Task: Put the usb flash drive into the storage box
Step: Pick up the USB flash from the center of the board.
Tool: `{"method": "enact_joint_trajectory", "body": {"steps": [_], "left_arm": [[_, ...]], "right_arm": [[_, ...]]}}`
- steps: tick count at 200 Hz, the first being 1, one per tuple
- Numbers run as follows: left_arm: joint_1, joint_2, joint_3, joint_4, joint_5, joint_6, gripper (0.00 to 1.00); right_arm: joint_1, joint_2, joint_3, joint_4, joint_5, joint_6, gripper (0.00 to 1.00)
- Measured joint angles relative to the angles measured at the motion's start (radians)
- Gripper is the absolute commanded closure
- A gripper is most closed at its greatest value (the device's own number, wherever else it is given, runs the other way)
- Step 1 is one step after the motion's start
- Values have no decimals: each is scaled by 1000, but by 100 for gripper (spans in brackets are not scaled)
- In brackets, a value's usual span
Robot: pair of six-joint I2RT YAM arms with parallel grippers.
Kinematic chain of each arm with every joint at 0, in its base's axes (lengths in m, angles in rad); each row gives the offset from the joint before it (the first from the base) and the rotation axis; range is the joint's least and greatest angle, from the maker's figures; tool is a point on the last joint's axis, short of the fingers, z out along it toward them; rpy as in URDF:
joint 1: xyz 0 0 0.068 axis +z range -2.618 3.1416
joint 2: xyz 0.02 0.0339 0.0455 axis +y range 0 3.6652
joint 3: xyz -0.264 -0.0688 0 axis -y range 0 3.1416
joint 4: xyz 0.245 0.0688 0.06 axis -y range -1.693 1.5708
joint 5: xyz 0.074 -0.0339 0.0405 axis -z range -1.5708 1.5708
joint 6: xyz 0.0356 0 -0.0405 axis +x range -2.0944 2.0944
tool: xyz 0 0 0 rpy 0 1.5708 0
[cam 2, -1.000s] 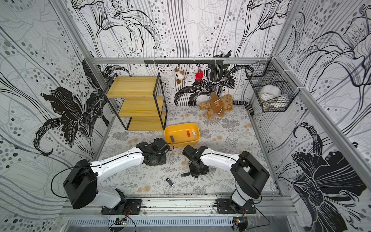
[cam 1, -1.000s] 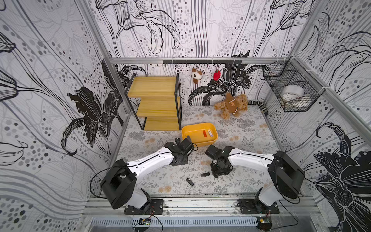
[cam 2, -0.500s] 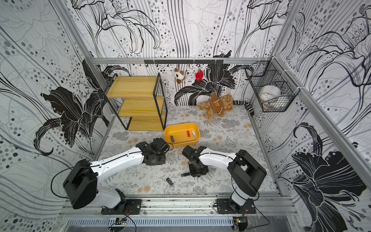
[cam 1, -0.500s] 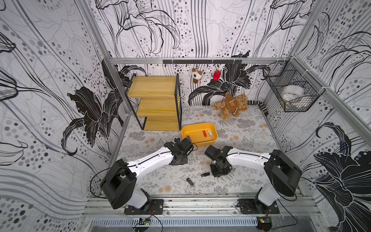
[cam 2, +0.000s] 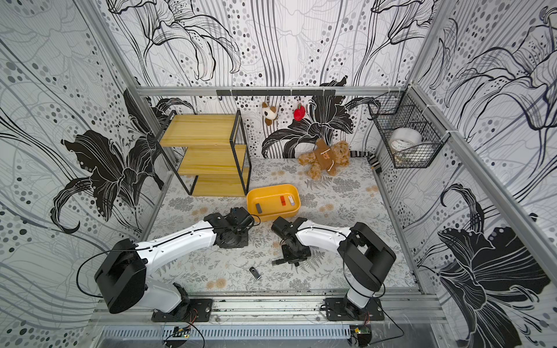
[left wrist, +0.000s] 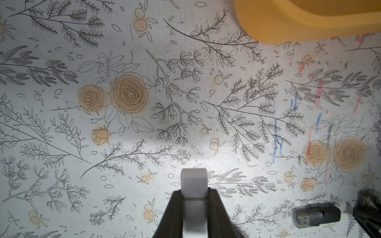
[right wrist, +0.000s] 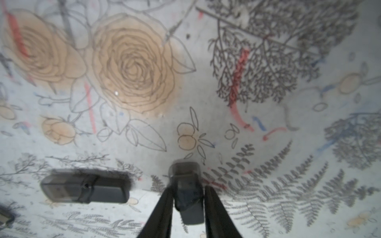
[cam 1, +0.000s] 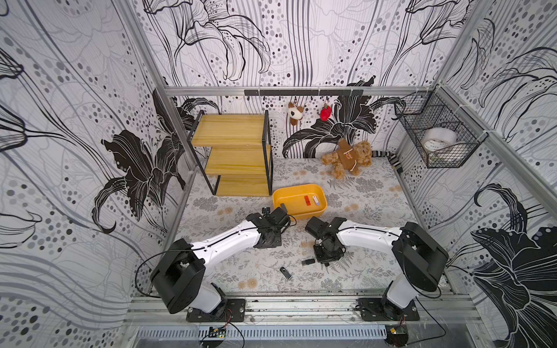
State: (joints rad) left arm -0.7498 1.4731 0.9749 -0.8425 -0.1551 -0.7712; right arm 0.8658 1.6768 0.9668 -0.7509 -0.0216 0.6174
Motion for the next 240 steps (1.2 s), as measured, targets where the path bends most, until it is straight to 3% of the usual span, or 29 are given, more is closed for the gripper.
{"method": "enact_joint_trajectory", "body": {"steps": [34, 87, 123, 178, 240], "left_arm": [[0, -5, 0, 0, 0, 0, 100], [13, -10, 13, -19, -3, 3, 100], [31, -10, 69, -43, -5, 14, 100], [118, -10, 233, -72, -5, 71, 100], [211, 27, 319, -92, 2, 139, 100]], "right_arm": [[0, 1, 2, 0, 0, -4, 100], [0, -10, 2, -3, 10, 2, 100], [3, -111, 36, -79, 39, 27, 100], [-10, -151, 373, -235, 113, 17, 100], [-157, 113, 695, -240, 142, -119, 100]]}}
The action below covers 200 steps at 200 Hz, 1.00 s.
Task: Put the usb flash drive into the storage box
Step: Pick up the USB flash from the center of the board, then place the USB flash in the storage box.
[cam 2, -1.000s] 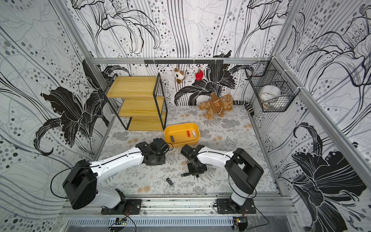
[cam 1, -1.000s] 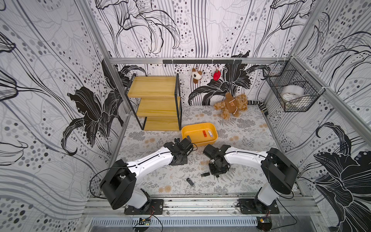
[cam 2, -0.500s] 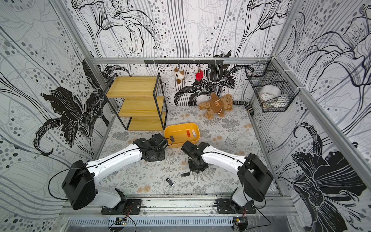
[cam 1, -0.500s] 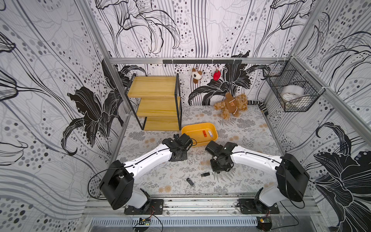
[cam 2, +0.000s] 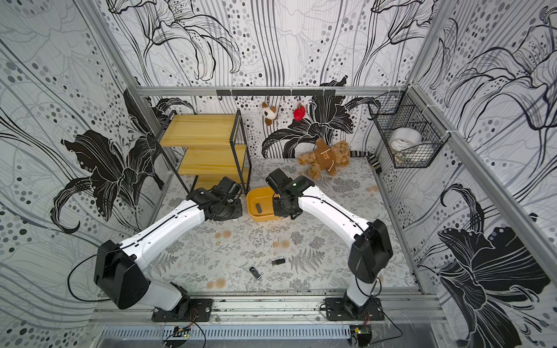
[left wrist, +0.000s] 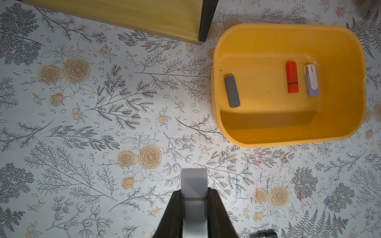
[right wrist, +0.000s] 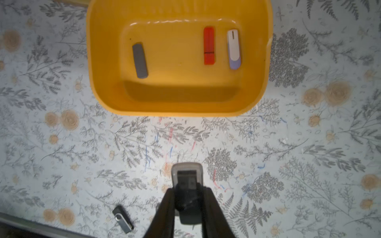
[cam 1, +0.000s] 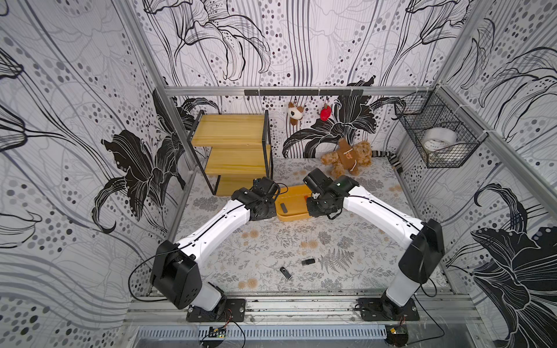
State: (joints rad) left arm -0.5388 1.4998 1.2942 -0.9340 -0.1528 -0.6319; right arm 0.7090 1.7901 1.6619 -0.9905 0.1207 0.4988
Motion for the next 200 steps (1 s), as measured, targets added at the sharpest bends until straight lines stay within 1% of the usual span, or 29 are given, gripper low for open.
{"method": "enact_joint_trajectory", "body": {"steps": [34, 86, 142, 200], "left_arm": [[16, 26, 19, 0, 13, 19, 100], [16, 82, 35, 19, 44, 39, 100], [16, 119, 85, 39, 54, 46, 100], [16, 140, 86, 52, 60, 46, 100]], "right_arm": [[-63, 144, 84, 39, 1, -72, 100], [-129, 306, 159, 106, 17, -151, 100], [-131, 439, 295, 143, 11, -186, 100], [-131, 563, 390, 145, -21, -198, 100]]}}
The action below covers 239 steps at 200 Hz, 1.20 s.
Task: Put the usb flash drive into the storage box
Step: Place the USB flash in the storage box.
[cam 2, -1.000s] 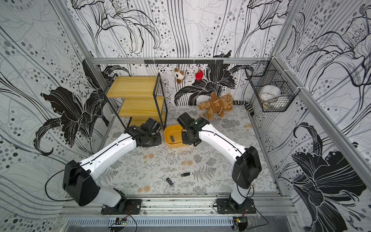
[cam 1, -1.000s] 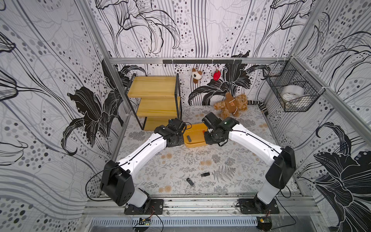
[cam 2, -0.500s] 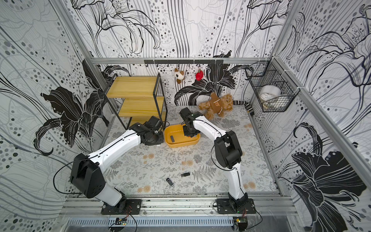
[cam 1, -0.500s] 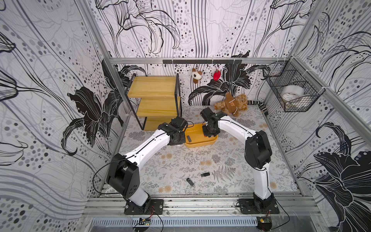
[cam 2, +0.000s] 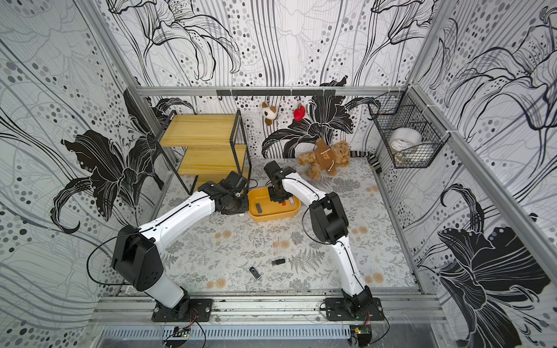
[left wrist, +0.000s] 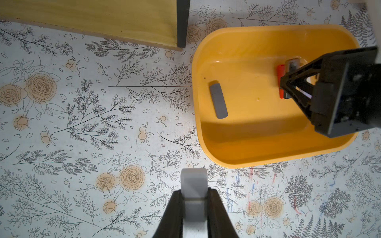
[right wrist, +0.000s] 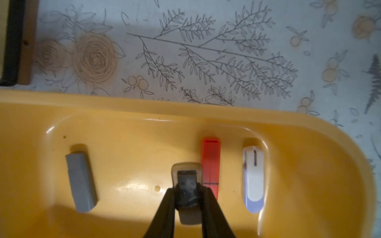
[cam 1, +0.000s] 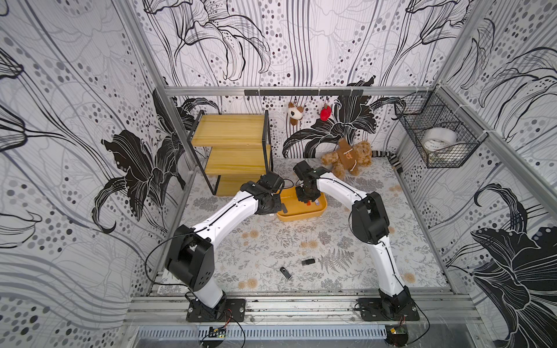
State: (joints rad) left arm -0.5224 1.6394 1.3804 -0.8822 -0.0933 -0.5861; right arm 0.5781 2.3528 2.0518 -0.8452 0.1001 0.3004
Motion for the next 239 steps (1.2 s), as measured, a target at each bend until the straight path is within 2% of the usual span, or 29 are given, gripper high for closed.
{"method": "enact_joint_trajectory", "body": {"steps": [50, 86, 130, 152, 200, 239], "left_arm": [[0, 8, 0, 13, 1, 0, 100], [0, 24, 0, 16, 6, 0, 100], [0, 36, 6, 16, 8, 1, 100], [0, 37, 17, 18, 8, 1, 100], [0, 40, 23, 15, 8, 5, 100], [-1, 83, 103, 10, 8, 17, 100]], "right_arm": [[0, 54, 38, -13, -13, -7, 100], [0, 74, 71, -25, -18, -7, 75], [0, 82, 71, -29, -26, -11, 70], [0, 82, 71, -30, -26, -12, 64], [0, 66, 50, -21, -20, -13, 61], [-3, -90, -63, -8, 26, 5, 60]]}}
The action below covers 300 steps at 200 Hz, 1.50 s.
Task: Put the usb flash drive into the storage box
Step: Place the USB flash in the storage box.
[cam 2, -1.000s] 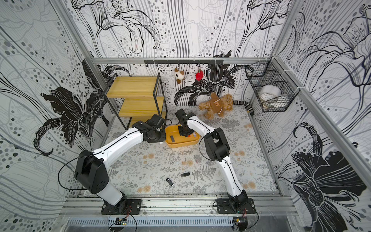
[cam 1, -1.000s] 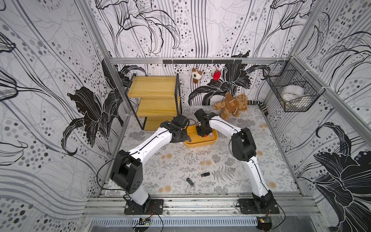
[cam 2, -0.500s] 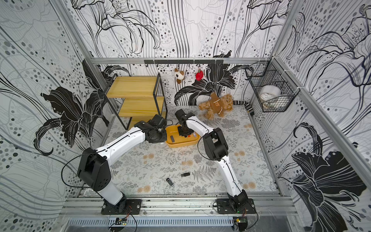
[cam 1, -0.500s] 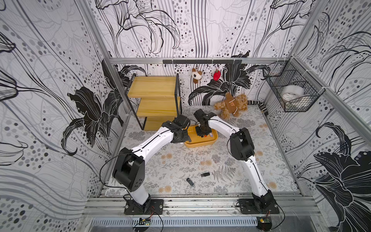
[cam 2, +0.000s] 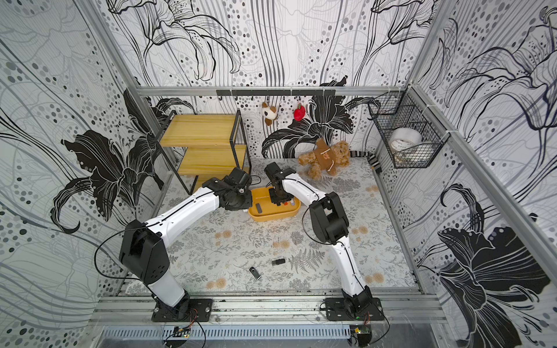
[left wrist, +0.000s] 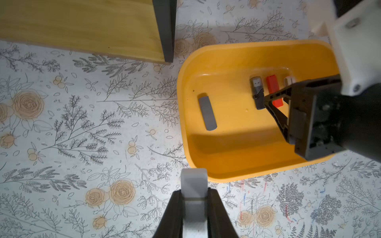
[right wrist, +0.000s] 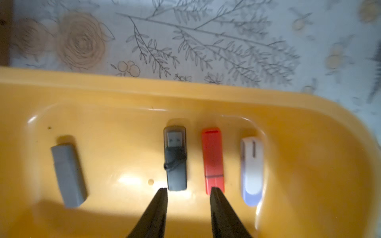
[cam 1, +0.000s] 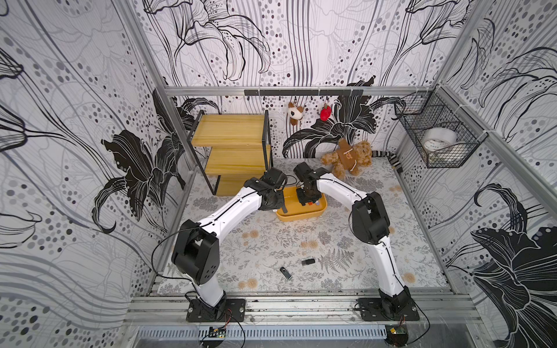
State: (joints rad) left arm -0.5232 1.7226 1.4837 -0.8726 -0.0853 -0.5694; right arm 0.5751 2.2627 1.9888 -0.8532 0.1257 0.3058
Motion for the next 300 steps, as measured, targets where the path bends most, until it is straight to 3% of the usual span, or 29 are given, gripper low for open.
{"method": "enact_joint_trajectory", "body": {"steps": [36, 84, 143, 243, 280, 300], "left_arm": [[-18, 77, 97, 0, 0, 5, 100], [-47, 234, 192, 21, 14, 5, 100], [-53, 370, 225, 51, 14, 5, 100], [-45, 492, 272, 111, -3, 5, 100], [-37, 495, 272, 117, -13, 5, 83], [-36, 502, 272, 117, -13, 6, 78]], "right_arm": [[-63, -220, -102, 24, 19, 33, 59], [-201, -440, -365, 64, 47, 85, 58], [-192, -531, -570, 76, 43, 121, 58], [-192, -653, -689, 92, 33, 132, 57], [-192, -673, -734, 92, 24, 143, 57], [-192, -681, -740, 92, 21, 147, 57]]}}
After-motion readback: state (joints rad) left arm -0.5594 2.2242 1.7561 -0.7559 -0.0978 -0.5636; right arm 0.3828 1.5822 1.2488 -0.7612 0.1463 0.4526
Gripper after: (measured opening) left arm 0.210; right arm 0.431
